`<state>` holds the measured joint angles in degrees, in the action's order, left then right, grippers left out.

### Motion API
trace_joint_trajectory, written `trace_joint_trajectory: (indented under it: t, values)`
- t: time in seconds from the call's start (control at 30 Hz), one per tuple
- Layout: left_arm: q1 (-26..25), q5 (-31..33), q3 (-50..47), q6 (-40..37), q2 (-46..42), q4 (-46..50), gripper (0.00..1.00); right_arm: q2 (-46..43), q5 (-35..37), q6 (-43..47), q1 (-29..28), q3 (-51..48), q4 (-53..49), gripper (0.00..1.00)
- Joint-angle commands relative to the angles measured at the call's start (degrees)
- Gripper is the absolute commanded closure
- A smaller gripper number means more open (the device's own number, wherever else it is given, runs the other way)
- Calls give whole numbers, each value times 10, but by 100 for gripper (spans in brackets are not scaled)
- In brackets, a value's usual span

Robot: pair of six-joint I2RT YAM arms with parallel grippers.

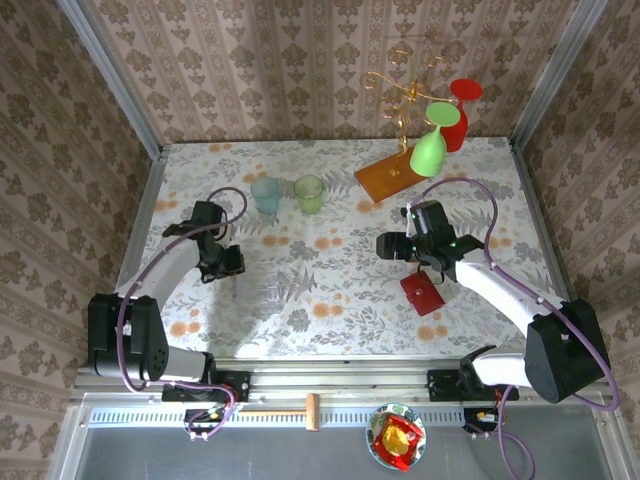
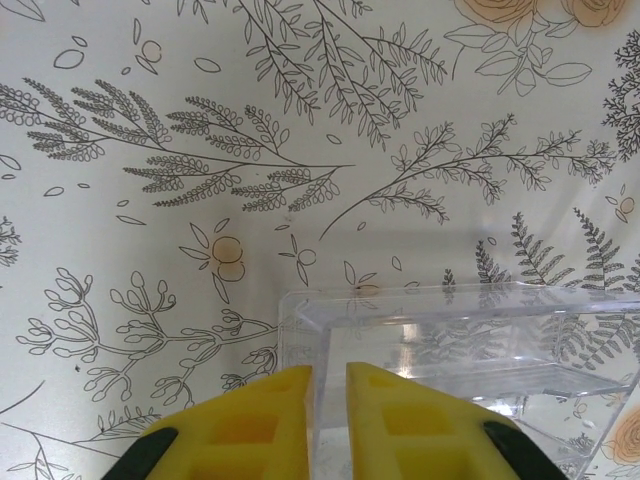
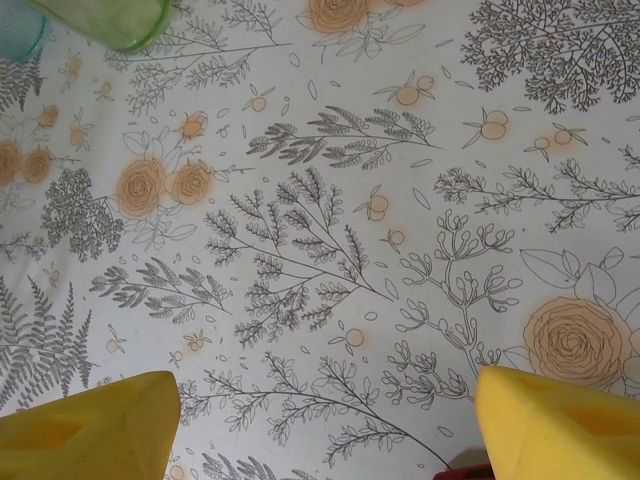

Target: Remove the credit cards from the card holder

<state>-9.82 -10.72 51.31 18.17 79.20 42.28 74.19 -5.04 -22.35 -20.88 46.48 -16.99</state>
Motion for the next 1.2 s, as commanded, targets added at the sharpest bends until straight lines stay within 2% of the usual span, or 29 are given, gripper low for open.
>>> trace_joint_trajectory:
  t: [0.0,0.43,0.67,0.87,1.17]
  values:
    - [-5,5,-4,-11,13,17,84,-11,13,-3,-2,-9,-12,21]
    - [-26,23,14,-6,21,20,92,-22,24,-3,-1,-15,-17,20]
    - [-70,40,64,20,39,27,97,-40,47,7,2,-18,-26,19]
    - [-123,49,135,50,100,17,100,-61,46,6,41,-27,-34,19]
    - [-200,59,307,94,244,20,100,-84,22,15,85,-47,-35,19]
